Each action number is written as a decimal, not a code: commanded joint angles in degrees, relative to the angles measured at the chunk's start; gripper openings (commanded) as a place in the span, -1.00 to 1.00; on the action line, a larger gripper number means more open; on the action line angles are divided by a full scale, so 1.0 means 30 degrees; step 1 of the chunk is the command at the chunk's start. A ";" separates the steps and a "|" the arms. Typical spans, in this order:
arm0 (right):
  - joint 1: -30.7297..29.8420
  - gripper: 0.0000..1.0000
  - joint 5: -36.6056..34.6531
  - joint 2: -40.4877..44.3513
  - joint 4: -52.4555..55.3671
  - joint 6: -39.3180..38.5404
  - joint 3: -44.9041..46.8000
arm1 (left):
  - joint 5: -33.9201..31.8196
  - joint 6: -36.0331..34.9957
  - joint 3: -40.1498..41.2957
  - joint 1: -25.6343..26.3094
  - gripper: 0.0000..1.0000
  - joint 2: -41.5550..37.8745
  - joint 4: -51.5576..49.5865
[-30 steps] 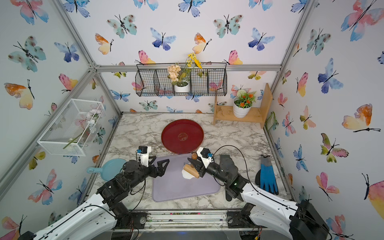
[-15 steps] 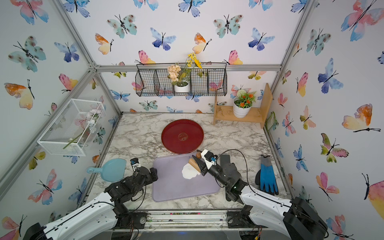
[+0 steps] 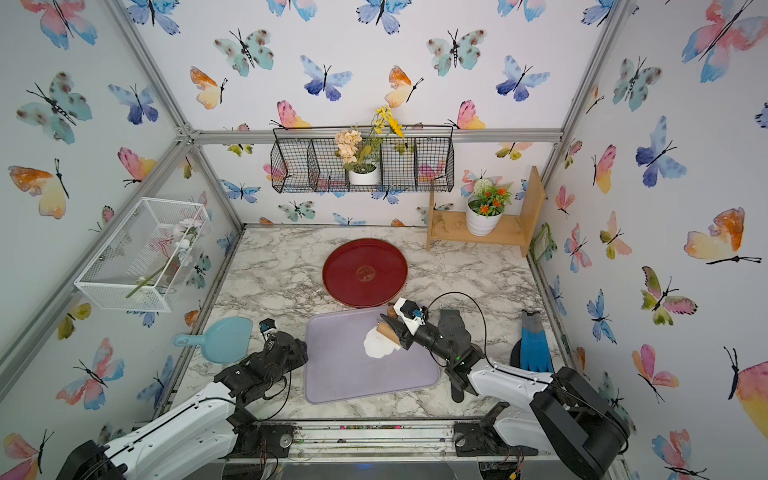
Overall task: Roll out the dumpling wrappers from the dough
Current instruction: Flatten out the dough on the work surface.
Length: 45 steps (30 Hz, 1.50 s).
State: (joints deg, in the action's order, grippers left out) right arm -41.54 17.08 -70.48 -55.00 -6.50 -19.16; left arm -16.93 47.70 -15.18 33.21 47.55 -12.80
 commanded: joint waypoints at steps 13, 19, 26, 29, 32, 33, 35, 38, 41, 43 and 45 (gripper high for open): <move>0.0221 -0.96 -0.0069 0.0577 -0.1654 0.0321 -0.0762 | 0.2577 -0.1723 -0.0858 -0.0438 -0.17 0.3026 0.0876; 0.0223 -0.96 -0.0243 0.0832 -0.1506 0.0325 -0.0704 | 0.2948 -0.1813 -0.1018 -0.0436 -0.43 0.4284 0.1598; 0.0223 -0.96 -0.0321 0.1135 -0.1327 0.0318 -0.0587 | 0.2745 -0.1932 -0.1273 -0.0464 -0.80 0.4833 0.1583; 0.0208 -0.96 -0.0303 0.0964 -0.1192 0.0234 -0.0616 | 0.2713 -0.2210 -0.1517 -0.0653 -0.94 0.4899 0.1432; 0.0223 -0.96 0.0021 0.0688 -0.1235 0.0206 -0.0660 | 0.2830 -0.2809 -0.1874 -0.1100 -1.00 0.5009 0.1121; 0.0223 -0.96 0.0146 0.0581 -0.1272 0.0176 -0.0700 | 0.2927 -0.3079 -0.2011 -0.1325 -1.00 0.5009 0.1048; 0.0223 -0.96 0.0391 0.0258 -0.1418 0.0124 -0.0788 | 0.3202 -0.3773 -0.2283 -0.1864 -1.00 0.4976 0.0812; 0.0223 -0.96 0.0577 -0.0382 -0.1623 -0.0029 -0.0992 | 0.3704 -0.4801 -0.2684 -0.2515 -1.00 0.5037 0.0575; 0.0223 -0.96 0.0253 -0.1357 -0.2540 -0.0147 -0.1114 | 0.4306 -0.5912 -0.3070 -0.3245 -1.00 0.5394 0.0601; 0.0223 -0.96 0.0111 -0.1977 -0.3300 -0.0125 -0.1187 | 0.4959 -0.6574 -0.3255 -0.3679 -1.00 0.5787 0.0763; 0.0242 -0.96 -0.0059 -0.2515 -0.3961 0.0117 -0.1288 | 0.5516 -0.6865 -0.3477 -0.4066 -1.00 0.6305 0.0735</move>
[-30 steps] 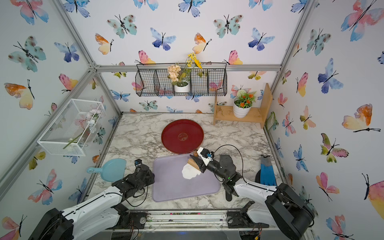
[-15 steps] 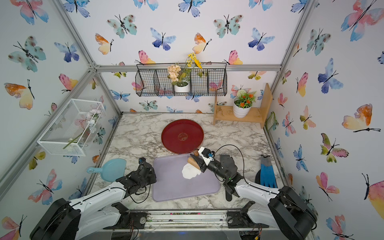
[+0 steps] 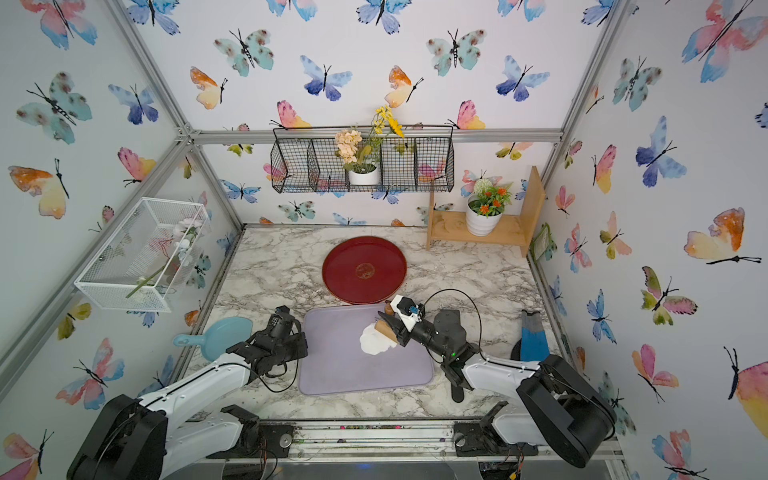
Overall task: Roll out the dumpling wrappers from the dough
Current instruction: Flatten out the dough on the work surface.
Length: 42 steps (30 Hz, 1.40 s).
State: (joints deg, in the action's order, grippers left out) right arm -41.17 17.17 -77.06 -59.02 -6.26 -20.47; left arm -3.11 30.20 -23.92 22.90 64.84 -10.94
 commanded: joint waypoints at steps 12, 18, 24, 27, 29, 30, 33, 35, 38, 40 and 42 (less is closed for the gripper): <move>0.0099 -0.97 0.4011 -0.1816 -0.0183 -0.0330 -0.2787 | 0.1988 -0.1045 -0.0672 -0.1377 -1.00 0.1632 0.0219; 0.0099 -0.97 0.5019 -0.2102 0.0066 -0.0521 -0.2523 | 0.1974 -0.0894 -0.0548 -0.1396 -1.00 0.1556 0.0248; 0.0099 -0.97 0.4720 -0.2000 0.0821 -0.1716 -0.2234 | 0.2042 -0.0895 -0.0548 -0.1450 -1.00 0.1620 0.0248; 0.0099 -0.97 0.4504 -0.2209 0.1413 -0.2239 -0.2388 | 0.2064 -0.0895 -0.0531 -0.1450 -1.00 0.1678 0.0248; 0.0103 -0.97 0.4385 -0.2608 0.1383 -0.2358 -0.2464 | 0.2093 -0.0895 -0.0540 -0.1451 -1.00 0.1678 0.0248; 0.0099 -0.97 0.4428 -0.2862 0.1211 -0.2395 -0.2464 | 0.2094 -0.0893 -0.0532 -0.1480 -1.00 0.1693 0.0244; 0.0099 -0.97 0.4663 -0.3576 0.0877 -0.2302 -0.2475 | 0.2122 -0.0895 -0.0536 -0.1538 -1.00 0.1707 0.0248; 0.0099 -0.97 0.4555 -0.3988 0.0623 -0.2190 -0.2466 | 0.2180 -0.0893 -0.0529 -0.1605 -1.00 0.1735 0.0248; 0.0101 -0.97 0.3701 -0.4434 0.0022 -0.2291 -0.2170 | 0.2218 -0.0895 -0.0493 -0.1626 -1.00 0.1737 0.0244; 0.0126 -0.96 0.3097 -0.4758 -0.0587 -0.2504 -0.1888 | 0.2242 -0.0921 -0.0495 -0.1683 -1.00 0.1736 0.0248; 0.0129 -0.96 0.2645 -0.4969 -0.0579 -0.2966 -0.1765 | 0.2301 -0.0924 -0.0520 -0.1707 -1.00 0.1737 0.0248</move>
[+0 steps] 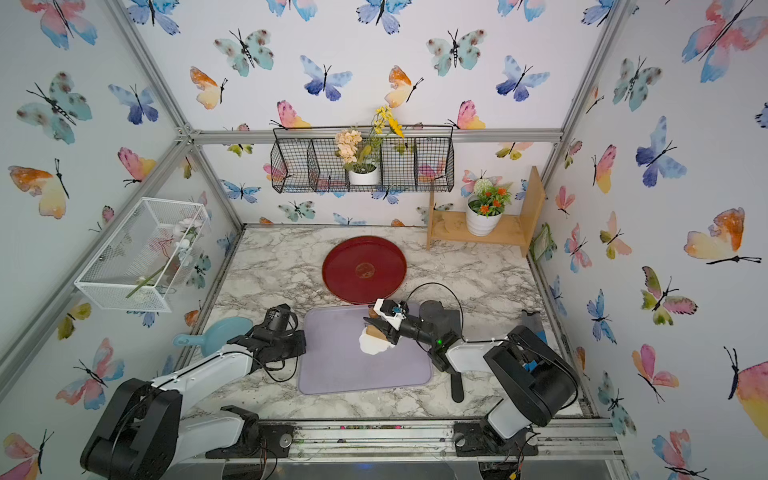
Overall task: Roll out the dumpling wrappers from the dough
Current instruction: Flatten out the dough on the work surface.
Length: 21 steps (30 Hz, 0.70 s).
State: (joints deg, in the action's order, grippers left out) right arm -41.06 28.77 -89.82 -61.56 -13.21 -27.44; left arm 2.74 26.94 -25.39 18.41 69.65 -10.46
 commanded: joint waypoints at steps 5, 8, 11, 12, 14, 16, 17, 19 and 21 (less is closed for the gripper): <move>0.0136 -0.96 -0.2082 -0.1424 0.0307 -0.1307 0.0534 | 0.0350 0.0161 0.0007 -0.0253 -1.00 0.0134 0.0080; 0.0352 -0.96 -0.2222 -0.1855 -0.0169 -0.1334 0.0701 | 0.0368 0.0161 0.0039 -0.0293 -1.00 0.0060 0.0058; 0.0669 -0.96 -0.2267 -0.2232 -0.0594 -0.1323 0.0852 | 0.0346 0.0190 0.0025 -0.0310 -1.00 0.0017 0.0059; 0.0772 -0.96 -0.2267 -0.2349 -0.0775 -0.1294 0.0910 | 0.0366 0.0190 0.0049 -0.0308 -1.00 0.0002 0.0076; 0.0911 -0.96 -0.2253 -0.2569 -0.0999 -0.1306 0.0969 | 0.0378 0.0190 0.0050 -0.0323 -1.00 0.0015 0.0058; 0.1040 -0.96 -0.2311 -0.2743 -0.1042 -0.1323 0.0973 | 0.0375 0.0173 0.0060 -0.0313 -1.00 -0.0014 0.0058; 0.1108 -0.96 -0.2326 -0.2833 -0.1137 -0.1337 0.1017 | 0.0375 0.0184 0.0054 -0.0337 -1.00 -0.0013 0.0058; 0.1227 -0.96 -0.2097 -0.2857 -0.1464 -0.1218 0.1105 | 0.0375 0.0189 0.0054 -0.0358 -1.00 -0.0046 0.0086; 0.1264 -0.96 -0.1590 -0.2648 -0.1739 -0.0939 0.1237 | 0.0377 0.0190 0.0108 -0.0337 -1.00 -0.0119 0.0080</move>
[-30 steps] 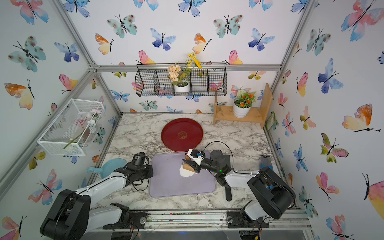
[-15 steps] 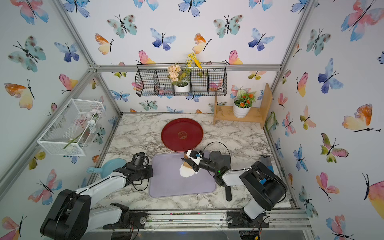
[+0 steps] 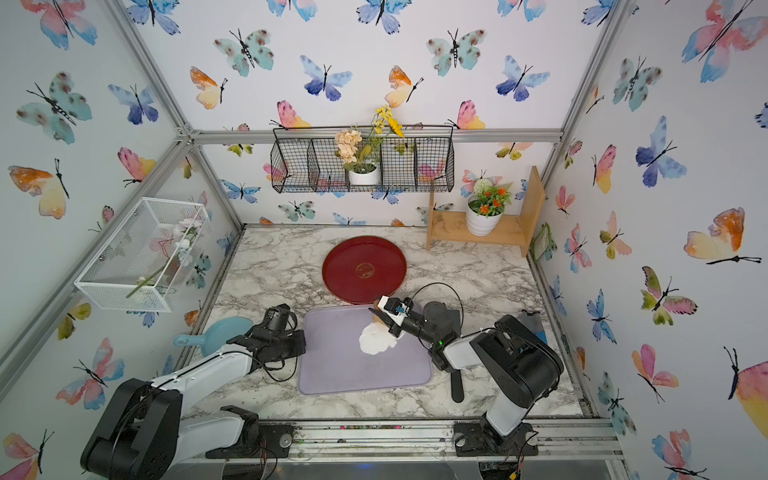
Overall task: Roll out the dumpling wrappers from the dough
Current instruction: Flatten out the dough on the work surface.
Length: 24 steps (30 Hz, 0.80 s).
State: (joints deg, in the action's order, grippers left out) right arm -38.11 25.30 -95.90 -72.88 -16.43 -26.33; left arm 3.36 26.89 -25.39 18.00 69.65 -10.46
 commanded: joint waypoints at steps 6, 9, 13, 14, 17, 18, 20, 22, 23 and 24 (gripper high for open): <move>0.0281 -0.96 0.3721 -0.0044 0.3030 0.0722 0.0717 | 0.0171 0.0234 0.0135 -0.0199 -1.00 -0.0171 0.0155; 0.0281 -0.97 0.5492 0.0231 0.4811 0.0985 0.0319 | 0.0119 0.0264 0.0139 -0.0192 -1.00 -0.0170 0.0230; 0.0251 -0.97 0.6274 0.0300 0.6328 0.1164 0.0290 | 0.0112 0.0278 0.0056 -0.0228 -1.00 -0.0044 0.0264; 0.0252 -0.97 0.6385 0.0189 0.6704 0.1109 0.0294 | 0.0134 0.0288 0.0039 -0.0231 -1.00 0.0009 0.0275; 0.0251 -0.96 0.6641 -0.0319 0.7095 0.1191 0.0465 | 0.0164 0.0264 0.0024 -0.0228 -1.00 0.0059 0.0293; 0.0251 -0.97 0.6677 -0.0522 0.6940 0.1382 0.0555 | 0.0149 0.0264 0.0032 -0.0229 -1.00 0.0047 0.0294; 0.0251 -0.97 0.6856 -0.0955 0.6820 0.1526 0.0656 | 0.0113 0.0264 0.0045 -0.0228 -1.00 -0.0005 0.0235; 0.0251 -0.97 0.7053 -0.1290 0.6634 0.1775 0.0741 | 0.0112 0.0300 0.0094 -0.0228 -1.00 -0.0134 0.0214; 0.0248 -0.97 0.7199 -0.1390 0.6610 0.1834 0.0774 | 0.0084 0.0293 0.0140 -0.0228 -1.00 -0.0182 0.0201; 0.0222 -0.97 0.7262 -0.1502 0.6457 0.1967 0.0806 | 0.0054 0.0315 0.0142 -0.0231 -1.00 -0.0232 0.0205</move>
State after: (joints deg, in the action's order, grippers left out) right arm -36.77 42.24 -95.68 -68.55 -16.34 -27.29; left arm 3.38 26.89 -25.39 17.96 69.65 -10.41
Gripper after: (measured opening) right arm 0.311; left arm 0.082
